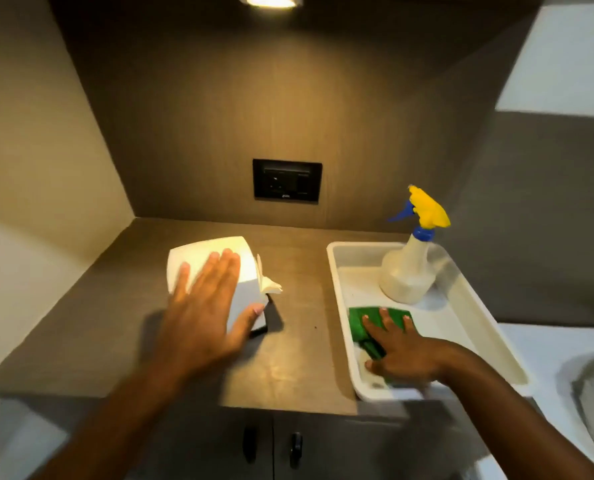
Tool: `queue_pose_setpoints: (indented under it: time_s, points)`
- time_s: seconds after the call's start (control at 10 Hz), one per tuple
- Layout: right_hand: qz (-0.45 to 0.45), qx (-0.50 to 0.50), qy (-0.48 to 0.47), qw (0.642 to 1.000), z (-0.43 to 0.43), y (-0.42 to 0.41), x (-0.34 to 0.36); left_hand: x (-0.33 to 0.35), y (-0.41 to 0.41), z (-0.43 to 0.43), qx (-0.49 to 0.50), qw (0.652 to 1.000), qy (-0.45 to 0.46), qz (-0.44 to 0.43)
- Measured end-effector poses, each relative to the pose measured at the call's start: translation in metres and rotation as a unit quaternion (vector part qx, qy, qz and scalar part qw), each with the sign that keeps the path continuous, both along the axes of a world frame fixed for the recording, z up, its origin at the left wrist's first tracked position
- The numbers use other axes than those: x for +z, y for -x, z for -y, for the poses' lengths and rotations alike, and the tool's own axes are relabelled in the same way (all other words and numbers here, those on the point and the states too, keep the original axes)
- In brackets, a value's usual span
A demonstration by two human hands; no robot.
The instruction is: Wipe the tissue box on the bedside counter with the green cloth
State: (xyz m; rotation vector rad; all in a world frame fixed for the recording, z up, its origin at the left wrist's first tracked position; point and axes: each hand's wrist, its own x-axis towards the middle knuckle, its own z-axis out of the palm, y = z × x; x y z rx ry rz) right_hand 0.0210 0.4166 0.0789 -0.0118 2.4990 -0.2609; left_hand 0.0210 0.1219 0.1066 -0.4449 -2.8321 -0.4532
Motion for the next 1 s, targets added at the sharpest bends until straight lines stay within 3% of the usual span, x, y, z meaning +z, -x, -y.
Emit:
queue_pose_setpoints:
  time_s: [0.1,0.2,0.3,0.4,0.5,0.6,0.7,0.8,1.0]
  points:
    - [-0.228,-0.12,0.2,0.945,0.019,0.028,0.038,-0.017,-0.05,-0.027,-0.014,0.956,-0.286,-0.058]
    - [-0.232,-0.147,0.47,0.839,0.079,0.076,0.064,-0.03,-0.072,-0.062,0.073,0.868,-0.491,-0.005]
    - [-0.132,-0.113,0.525,0.833,0.144,0.106,0.064,-0.031,-0.066,-0.086,0.169,0.8,-0.574,0.048]
    - [-0.089,-0.123,0.524,0.838,0.166,0.111,0.048,-0.039,-0.063,-0.085,0.174,0.781,-0.6,0.021]
    - [-0.127,-0.19,0.549,0.804,0.157,0.099,0.038,-0.049,-0.054,-0.057,0.15,0.777,-0.609,0.046]
    - [-0.156,-0.231,0.575,0.77,0.149,0.068,0.031,-0.051,-0.044,-0.025,0.146,0.685,-0.704,0.114]
    - [-0.151,-0.242,0.599,0.748,0.156,0.021,0.026,-0.048,-0.036,0.001,0.074,0.686,-0.714,0.117]
    - [-0.119,-0.216,0.649,0.72,0.174,-0.018,0.02,-0.046,-0.022,0.025,0.045,0.71,-0.694,0.112]
    - [-0.15,-0.275,0.652,0.691,0.209,-0.044,0.037,-0.025,-0.007,0.041,0.028,0.791,-0.592,0.153]
